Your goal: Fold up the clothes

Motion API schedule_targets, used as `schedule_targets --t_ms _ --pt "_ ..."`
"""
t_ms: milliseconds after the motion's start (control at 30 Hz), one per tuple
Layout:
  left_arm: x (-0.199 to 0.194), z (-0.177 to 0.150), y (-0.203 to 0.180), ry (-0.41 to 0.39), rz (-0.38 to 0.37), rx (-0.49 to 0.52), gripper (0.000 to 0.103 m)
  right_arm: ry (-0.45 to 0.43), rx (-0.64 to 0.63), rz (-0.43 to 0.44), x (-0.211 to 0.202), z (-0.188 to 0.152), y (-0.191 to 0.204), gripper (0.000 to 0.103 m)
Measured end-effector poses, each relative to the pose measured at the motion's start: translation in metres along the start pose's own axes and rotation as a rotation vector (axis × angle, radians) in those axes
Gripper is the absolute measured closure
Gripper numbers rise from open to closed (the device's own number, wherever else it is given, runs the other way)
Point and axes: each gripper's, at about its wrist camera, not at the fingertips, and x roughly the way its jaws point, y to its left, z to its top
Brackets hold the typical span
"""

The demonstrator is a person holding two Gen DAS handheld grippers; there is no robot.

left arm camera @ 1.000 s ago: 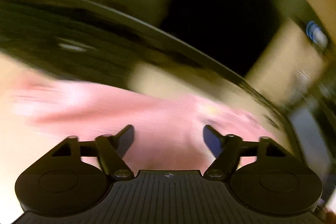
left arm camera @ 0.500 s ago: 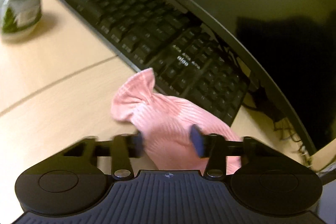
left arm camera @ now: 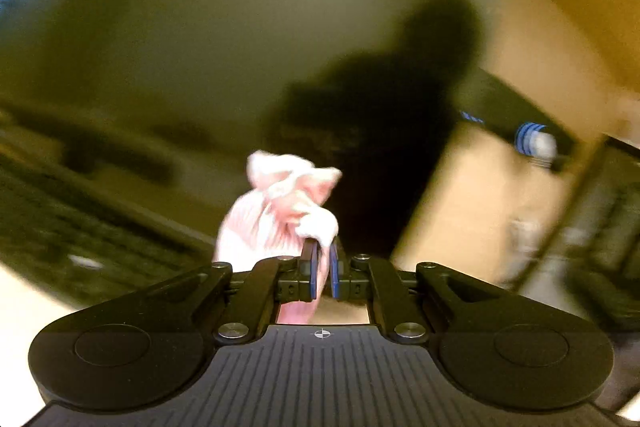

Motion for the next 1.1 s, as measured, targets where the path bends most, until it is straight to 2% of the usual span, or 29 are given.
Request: schedule_targets --t_ms 133,167,233,267,300,333,400,467,533,600,667,733,800,867,900,933,1000,1100 --pt "0.035 -0.019 -0.057 0.064 -0.167 0.063 0.095 -0.015 -0.035 -0.011 -0.011 0.002 0.0 0.0" --pt "0.046 -0.026 -0.068 0.098 -0.211 0.075 0.09 -0.016 -0.047 -0.015 -0.014 0.002 0.0 0.0" --pt "0.066 -0.04 -0.082 0.195 -0.317 0.073 0.074 -0.017 -0.056 -0.021 -0.015 0.002 -0.001 0.0" --pt "0.069 -0.046 -0.087 0.224 -0.352 0.08 0.06 -0.013 -0.055 -0.026 -0.014 0.002 -0.002 0.0" --pt "0.068 -0.052 -0.092 0.241 -0.372 0.098 0.046 -0.006 -0.05 -0.03 -0.011 0.002 -0.003 0.0" --pt "0.065 -0.057 -0.094 0.252 -0.382 0.117 0.041 0.001 -0.044 -0.034 -0.008 0.003 -0.004 0.0" --pt "0.053 -0.064 -0.091 0.257 -0.38 0.155 0.026 0.03 -0.041 -0.035 0.003 0.004 -0.003 0.0" --pt "0.04 -0.071 -0.081 0.266 -0.349 0.181 0.02 0.057 -0.053 -0.001 0.014 0.006 0.005 0.001" --pt "0.029 -0.079 -0.061 0.296 -0.296 0.19 0.018 0.083 -0.066 0.05 0.026 0.008 0.014 0.011" --pt "0.025 -0.087 -0.04 0.342 -0.225 0.185 0.017 0.116 -0.06 0.135 0.043 0.012 0.027 0.017" --pt "0.024 -0.093 -0.021 0.379 -0.15 0.163 0.017 0.14 -0.065 0.183 0.066 0.013 0.041 0.02" --pt "0.02 -0.093 -0.004 0.393 -0.099 0.135 0.016 0.173 -0.066 0.186 0.093 0.011 0.05 0.026" --pt "0.016 -0.09 0.01 0.396 -0.065 0.105 0.011 0.228 -0.046 0.187 0.124 0.004 0.054 0.027" --pt "0.014 -0.085 0.019 0.388 -0.054 0.08 0.009 0.282 -0.044 0.184 0.149 -0.005 0.058 0.039" --pt "0.013 -0.083 0.022 0.384 -0.051 0.072 0.009 0.301 -0.038 0.191 0.154 -0.006 0.061 0.061" --pt "0.013 -0.081 0.025 0.382 -0.049 0.066 0.009 0.318 -0.03 0.2 0.157 -0.007 0.064 0.07" --pt "0.016 -0.077 0.025 0.375 -0.056 0.07 0.009 0.261 -0.041 0.214 0.143 0.005 0.067 0.084" --pt "0.022 -0.07 0.023 0.363 -0.086 0.076 0.008 0.174 -0.072 0.204 0.119 0.025 0.064 0.084"
